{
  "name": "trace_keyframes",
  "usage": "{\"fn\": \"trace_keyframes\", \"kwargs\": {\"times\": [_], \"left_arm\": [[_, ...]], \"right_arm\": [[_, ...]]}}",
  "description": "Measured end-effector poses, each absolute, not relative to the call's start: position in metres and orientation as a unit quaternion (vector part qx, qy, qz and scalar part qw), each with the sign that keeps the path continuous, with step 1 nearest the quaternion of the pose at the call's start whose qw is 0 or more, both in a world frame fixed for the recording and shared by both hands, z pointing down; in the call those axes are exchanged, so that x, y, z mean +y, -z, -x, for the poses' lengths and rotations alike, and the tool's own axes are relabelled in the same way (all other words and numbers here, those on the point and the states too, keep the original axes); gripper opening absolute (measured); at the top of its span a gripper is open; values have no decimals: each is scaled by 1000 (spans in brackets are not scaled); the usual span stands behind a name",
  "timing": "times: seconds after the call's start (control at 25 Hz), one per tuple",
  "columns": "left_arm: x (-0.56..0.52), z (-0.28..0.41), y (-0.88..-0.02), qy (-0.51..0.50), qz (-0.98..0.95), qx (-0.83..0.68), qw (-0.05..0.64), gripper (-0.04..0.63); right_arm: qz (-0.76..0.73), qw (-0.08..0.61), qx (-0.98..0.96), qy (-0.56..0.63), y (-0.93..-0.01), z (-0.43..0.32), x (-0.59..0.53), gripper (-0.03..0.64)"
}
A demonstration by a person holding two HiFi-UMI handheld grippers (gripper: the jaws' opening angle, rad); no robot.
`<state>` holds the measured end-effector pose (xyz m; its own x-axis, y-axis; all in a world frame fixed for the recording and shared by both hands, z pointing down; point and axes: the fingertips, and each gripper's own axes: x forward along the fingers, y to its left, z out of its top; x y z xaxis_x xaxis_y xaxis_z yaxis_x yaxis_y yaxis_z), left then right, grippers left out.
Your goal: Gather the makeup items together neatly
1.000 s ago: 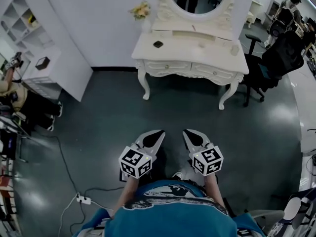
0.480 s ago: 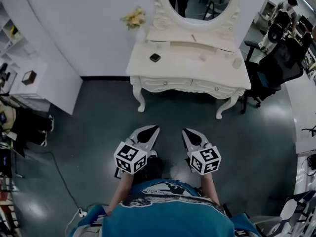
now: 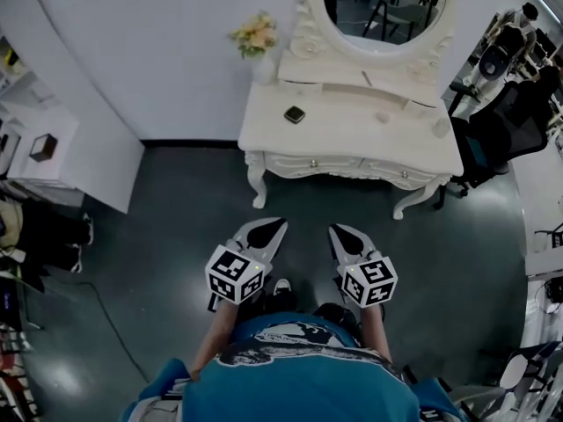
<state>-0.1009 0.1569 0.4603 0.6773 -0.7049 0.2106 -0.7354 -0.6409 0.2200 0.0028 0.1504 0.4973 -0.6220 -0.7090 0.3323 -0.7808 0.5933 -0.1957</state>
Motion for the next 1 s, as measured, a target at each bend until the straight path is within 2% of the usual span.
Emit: {"fn": "trace_keyframes", "kwargs": {"times": [0.52, 1.0], "left_arm": [[137, 133, -480, -39, -898, -396, 185, 12], [53, 160, -485, -45, -876, -442, 186, 12]], "right_arm": [[-424, 166, -876, -160, -509, 22, 118, 3], [-370, 162, -901, -159, -520, 57, 18, 3]]}}
